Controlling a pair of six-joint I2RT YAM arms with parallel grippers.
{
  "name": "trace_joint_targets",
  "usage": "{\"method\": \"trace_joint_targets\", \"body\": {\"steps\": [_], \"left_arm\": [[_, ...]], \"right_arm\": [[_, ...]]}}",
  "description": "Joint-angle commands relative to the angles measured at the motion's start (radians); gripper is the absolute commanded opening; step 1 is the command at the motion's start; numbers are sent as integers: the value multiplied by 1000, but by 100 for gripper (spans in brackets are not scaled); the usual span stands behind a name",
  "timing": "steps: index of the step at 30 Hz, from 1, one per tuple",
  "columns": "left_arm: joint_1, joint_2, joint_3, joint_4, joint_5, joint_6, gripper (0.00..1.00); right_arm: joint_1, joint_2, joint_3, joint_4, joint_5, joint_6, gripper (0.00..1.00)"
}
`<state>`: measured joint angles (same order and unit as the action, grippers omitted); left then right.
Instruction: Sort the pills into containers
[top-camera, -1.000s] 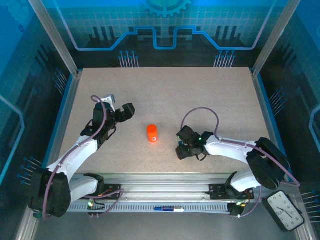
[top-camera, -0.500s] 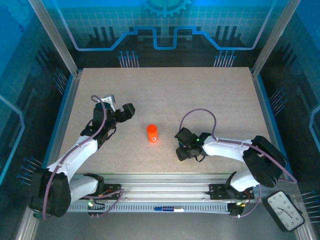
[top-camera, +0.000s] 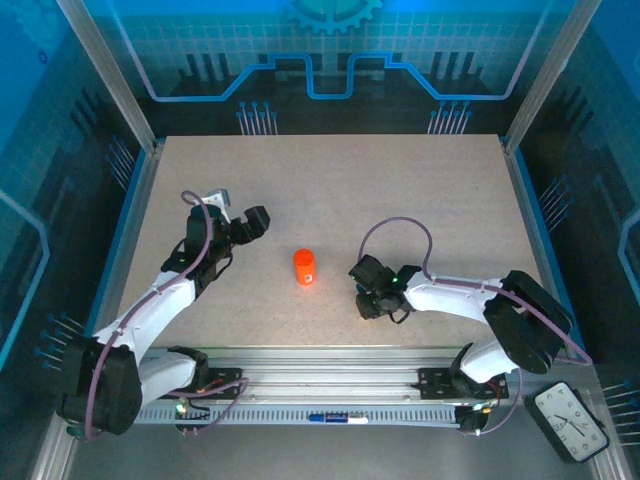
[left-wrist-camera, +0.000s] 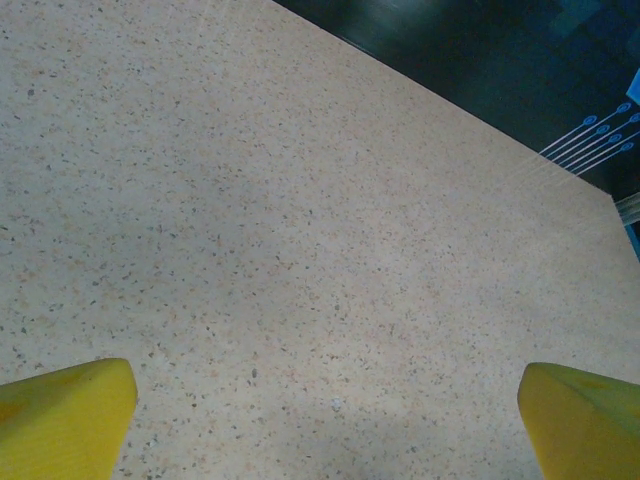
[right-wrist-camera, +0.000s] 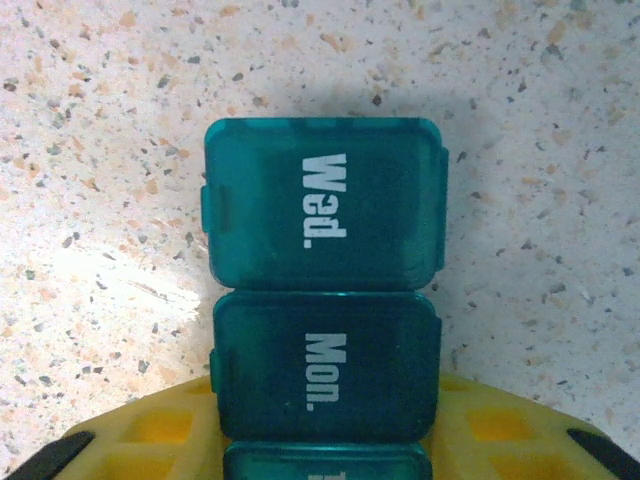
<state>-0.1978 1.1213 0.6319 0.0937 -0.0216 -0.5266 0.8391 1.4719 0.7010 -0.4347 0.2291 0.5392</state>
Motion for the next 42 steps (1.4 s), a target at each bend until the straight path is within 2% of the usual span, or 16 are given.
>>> {"method": "trace_joint_targets", "body": {"steps": [1,4,7,11,14,17,21,30,42], "left_arm": [[-8,-31,13,-1,1,-68,99],[-7,-33,51,-25,13,-121,99],[-10,-34,98,-27,91,-123,99],[-34,2,194,-21,199,-124,99],[-58,56,278,-18,285,-153,99],[-97,104,342,-8,338,-178,99],[-151,152,395,6,369,-199,99],[-252,202,401,48,382,-235,99],[-316,257,377,151,401,-317,99]], "right_arm": [[11,-36,10,-14,18,1,37],[-16,-88,31,-21,6,-19,37],[-58,-147,70,-8,-34,-60,37],[-145,-211,127,67,-163,-134,37],[-212,-223,167,136,-309,-172,38],[-236,-219,207,178,-384,-206,38],[-249,-209,236,200,-411,-221,38],[-273,-169,271,249,-404,-137,38],[-278,-111,318,273,-385,-88,38]]}}
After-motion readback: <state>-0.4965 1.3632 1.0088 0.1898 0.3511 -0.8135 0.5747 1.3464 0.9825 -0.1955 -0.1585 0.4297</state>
